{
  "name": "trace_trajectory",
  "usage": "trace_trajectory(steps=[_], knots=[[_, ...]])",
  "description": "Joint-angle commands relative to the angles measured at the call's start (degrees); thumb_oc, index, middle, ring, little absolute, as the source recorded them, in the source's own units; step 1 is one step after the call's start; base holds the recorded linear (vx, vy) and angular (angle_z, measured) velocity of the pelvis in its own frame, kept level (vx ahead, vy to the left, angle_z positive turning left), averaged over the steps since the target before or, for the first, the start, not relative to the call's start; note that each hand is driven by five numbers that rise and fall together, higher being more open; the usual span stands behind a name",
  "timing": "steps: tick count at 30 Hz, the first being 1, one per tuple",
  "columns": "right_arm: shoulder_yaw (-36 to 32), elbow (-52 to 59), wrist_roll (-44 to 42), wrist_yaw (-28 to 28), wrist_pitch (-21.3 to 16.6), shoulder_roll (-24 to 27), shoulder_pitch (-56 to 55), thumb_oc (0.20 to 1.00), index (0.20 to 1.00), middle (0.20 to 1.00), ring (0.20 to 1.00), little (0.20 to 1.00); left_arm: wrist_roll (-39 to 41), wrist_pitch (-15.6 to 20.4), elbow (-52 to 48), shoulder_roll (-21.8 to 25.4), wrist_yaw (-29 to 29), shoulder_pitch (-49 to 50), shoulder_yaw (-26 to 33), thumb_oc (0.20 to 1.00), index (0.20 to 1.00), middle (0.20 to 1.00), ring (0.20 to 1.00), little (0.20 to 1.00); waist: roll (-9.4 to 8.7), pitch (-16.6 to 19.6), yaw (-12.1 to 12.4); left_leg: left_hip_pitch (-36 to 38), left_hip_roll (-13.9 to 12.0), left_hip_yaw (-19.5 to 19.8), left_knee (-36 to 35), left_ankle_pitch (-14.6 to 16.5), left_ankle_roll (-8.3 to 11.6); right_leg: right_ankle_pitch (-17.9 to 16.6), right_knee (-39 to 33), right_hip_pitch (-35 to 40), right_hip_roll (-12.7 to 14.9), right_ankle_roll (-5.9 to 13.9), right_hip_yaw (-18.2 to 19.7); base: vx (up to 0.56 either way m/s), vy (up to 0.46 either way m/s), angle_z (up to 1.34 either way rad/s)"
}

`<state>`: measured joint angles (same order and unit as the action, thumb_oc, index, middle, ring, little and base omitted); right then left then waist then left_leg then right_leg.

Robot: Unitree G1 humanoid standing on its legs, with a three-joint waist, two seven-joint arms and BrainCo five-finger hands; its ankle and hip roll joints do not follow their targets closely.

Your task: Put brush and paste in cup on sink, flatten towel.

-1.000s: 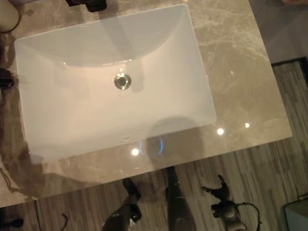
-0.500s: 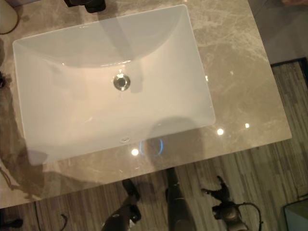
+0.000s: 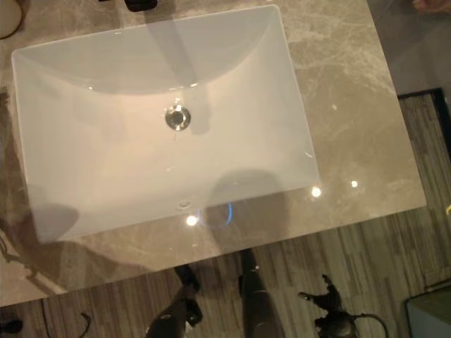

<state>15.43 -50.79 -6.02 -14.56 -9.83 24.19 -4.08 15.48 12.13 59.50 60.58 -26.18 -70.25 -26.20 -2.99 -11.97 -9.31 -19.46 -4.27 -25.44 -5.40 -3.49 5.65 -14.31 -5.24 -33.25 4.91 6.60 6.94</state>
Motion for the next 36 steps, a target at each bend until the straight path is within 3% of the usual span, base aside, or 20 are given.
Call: trace_trajectory(steps=[1, 9, 36], knots=[[-0.41, 2.56, -0.88, 0.9, -0.88, 3.05, -1.61, 1.0, 1.0, 1.0, 1.0, 1.0, -2.9, 1.32, 1.48, -2.87, -0.7, -3.42, -2.76, 0.2, 0.2, 0.2, 0.2, 0.2, 2.18, -2.13, -1.27, -0.73, -1.73, 11.33, 0.4, -2.13, 2.05, -0.28, 0.24, 2.99, 2.13, 5.2, -1.46, 0.01, 0.003, 0.03], [-0.68, 6.33, -1.42, 1.06, -1.63, 3.87, -1.61, 1.0, 1.0, 1.0, 1.0, 1.0, -3.99, 1.74, 0.24, -4.4, 0.28, -3.98, -4.31, 0.2, 0.2, 0.2, 0.2, 0.2, 2.21, -1.98, -1.47, -0.43, -1.71, 11.14, 0.4, -1.93, 2.09, -0.07, 0.24, 3.05, 2.01, 5.03, -1.12, 0.0, 0.0, 0.02], [-0.83, 4.22, -1.0, 1.35, -1.18, 3.36, -2.67, 1.0, 1.0, 1.0, 1.0, 1.0, -5.61, 1.32, 0.51, -6.98, 1.72, -1.72, -3.76, 0.2, 0.2, 0.2, 0.2, 0.2, 2.1, -2.1, -1.6, 0.87, -3.0, 9.29, 0.4, -2.99, 2.61, -0.26, 0.24, 3.46, 0.38, 4.17, -0.34, -0.01, -0.019, -0.02]])
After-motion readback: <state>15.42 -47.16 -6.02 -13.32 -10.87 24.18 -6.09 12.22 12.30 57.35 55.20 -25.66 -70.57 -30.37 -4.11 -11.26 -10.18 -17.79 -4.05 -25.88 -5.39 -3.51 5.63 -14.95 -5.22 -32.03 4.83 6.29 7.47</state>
